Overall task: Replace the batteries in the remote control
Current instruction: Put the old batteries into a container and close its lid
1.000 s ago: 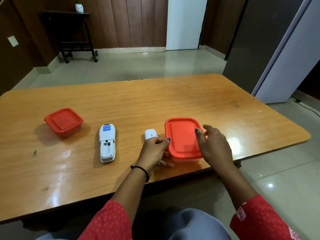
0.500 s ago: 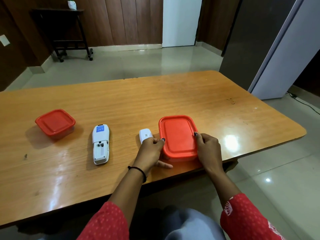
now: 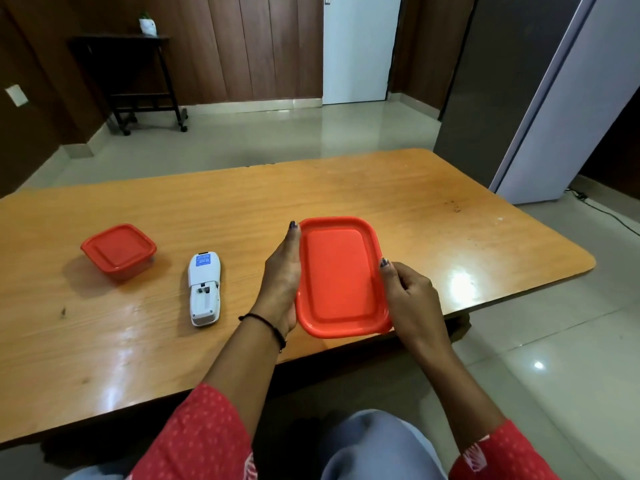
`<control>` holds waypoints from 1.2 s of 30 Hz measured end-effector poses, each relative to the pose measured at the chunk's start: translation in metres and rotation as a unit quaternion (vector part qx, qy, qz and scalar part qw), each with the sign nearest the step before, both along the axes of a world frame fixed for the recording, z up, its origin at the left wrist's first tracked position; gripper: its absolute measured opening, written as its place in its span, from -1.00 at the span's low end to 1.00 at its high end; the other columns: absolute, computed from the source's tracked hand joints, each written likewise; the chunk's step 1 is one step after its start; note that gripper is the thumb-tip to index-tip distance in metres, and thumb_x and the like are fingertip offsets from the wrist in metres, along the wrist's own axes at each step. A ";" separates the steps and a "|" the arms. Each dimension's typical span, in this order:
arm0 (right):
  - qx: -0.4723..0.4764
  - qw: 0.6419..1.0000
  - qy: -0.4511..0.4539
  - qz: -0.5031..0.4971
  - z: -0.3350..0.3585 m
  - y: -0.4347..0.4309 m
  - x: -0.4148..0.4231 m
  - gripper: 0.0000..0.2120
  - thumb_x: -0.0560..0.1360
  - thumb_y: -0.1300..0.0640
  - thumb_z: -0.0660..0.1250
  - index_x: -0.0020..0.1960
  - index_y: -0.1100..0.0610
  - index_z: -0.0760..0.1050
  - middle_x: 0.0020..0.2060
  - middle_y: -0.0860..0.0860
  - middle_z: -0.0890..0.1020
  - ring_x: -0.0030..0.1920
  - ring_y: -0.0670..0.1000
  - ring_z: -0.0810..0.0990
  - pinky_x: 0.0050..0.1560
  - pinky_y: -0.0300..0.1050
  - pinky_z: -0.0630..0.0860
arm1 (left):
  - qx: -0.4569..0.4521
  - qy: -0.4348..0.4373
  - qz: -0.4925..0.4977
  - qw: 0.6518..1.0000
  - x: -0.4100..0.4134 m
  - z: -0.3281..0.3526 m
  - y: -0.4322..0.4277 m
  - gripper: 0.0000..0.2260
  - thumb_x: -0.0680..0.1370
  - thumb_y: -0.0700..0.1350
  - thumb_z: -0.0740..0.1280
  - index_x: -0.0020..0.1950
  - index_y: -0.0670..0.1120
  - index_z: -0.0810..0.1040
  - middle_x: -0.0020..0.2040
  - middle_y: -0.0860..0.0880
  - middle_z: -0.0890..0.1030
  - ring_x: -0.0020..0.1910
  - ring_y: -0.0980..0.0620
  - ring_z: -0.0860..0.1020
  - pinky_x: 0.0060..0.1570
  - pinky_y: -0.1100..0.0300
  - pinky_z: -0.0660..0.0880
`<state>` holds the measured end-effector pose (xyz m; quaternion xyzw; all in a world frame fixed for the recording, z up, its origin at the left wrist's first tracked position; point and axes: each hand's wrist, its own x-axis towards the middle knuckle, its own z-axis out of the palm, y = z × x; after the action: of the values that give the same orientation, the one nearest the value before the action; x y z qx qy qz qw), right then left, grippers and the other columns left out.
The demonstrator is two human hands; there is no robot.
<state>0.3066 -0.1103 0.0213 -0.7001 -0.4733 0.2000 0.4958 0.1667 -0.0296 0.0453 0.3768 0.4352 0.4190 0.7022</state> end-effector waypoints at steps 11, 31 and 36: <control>-0.082 0.993 0.080 -0.001 0.000 0.035 0.016 -0.42 0.50 -0.35 -0.03 -0.50 0.04 0.14 -0.59 -0.05 0.23 -0.57 -0.05 0.19 -0.45 -0.18 0.13 | 0.080 0.002 -0.046 0.996 0.006 -0.022 -0.016 -0.77 0.55 0.10 0.27 -0.13 -0.04 0.57 -0.34 0.01 0.56 -0.39 0.05 0.52 -0.31 0.17 0.52; -0.016 0.945 0.320 0.063 0.046 -0.050 0.004 -0.40 0.50 -0.32 -0.02 0.35 0.04 0.33 0.02 0.12 0.61 -0.13 0.10 0.69 -0.39 0.02 0.62 | -0.018 -0.020 0.124 0.992 0.035 0.033 -0.039 -0.56 0.57 0.26 0.06 0.23 -0.01 0.46 0.12 -0.08 0.61 0.06 -0.11 0.59 0.06 -0.08 0.55; -0.036 0.932 0.361 -0.027 0.059 -0.059 0.055 -0.40 0.50 -0.36 -0.09 0.27 0.03 0.35 -0.02 0.14 0.58 -0.04 0.19 0.61 -0.28 0.05 0.62 | 0.019 -0.003 0.023 1.000 0.053 0.054 -0.070 -0.77 0.58 0.01 0.06 -0.11 -0.04 0.44 -0.08 -0.11 0.53 -0.14 -0.10 0.53 -0.14 -0.06 0.56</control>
<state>0.3618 -0.1688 0.0800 -0.6104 -0.2365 0.4424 0.6130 0.2197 -0.0993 0.0997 0.3783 0.4339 0.4445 0.6863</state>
